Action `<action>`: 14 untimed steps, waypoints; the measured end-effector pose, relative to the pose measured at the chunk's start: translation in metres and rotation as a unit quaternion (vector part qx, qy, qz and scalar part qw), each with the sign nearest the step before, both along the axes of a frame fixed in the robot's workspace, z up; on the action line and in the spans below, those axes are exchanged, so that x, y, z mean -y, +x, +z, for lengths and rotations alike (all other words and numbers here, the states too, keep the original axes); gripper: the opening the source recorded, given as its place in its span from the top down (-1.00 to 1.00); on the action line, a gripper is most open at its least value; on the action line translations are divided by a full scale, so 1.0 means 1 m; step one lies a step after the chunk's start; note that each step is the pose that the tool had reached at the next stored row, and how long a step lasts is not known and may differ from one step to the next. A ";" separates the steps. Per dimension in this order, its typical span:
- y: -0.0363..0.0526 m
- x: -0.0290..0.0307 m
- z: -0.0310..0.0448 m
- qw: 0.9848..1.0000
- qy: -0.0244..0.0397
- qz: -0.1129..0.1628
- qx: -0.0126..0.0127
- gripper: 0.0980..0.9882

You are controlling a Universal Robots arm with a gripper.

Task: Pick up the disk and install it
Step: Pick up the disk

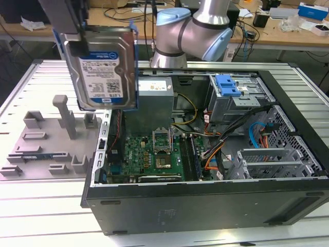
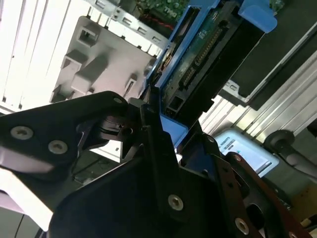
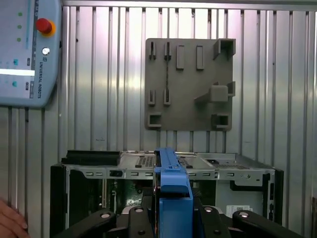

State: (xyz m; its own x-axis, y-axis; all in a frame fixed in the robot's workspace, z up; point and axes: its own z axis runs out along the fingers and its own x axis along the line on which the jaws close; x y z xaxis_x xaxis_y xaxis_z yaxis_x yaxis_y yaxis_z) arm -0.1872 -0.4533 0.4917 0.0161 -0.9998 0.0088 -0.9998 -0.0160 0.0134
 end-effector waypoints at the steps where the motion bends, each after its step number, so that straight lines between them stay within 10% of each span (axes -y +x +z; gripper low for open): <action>1: 0.0070 0.0042 0.0000 1.000 0.000 0.000 0.000 0.39; 14: 0.0714 0.0417 0.0000 1.000 0.000 0.000 0.000 0.39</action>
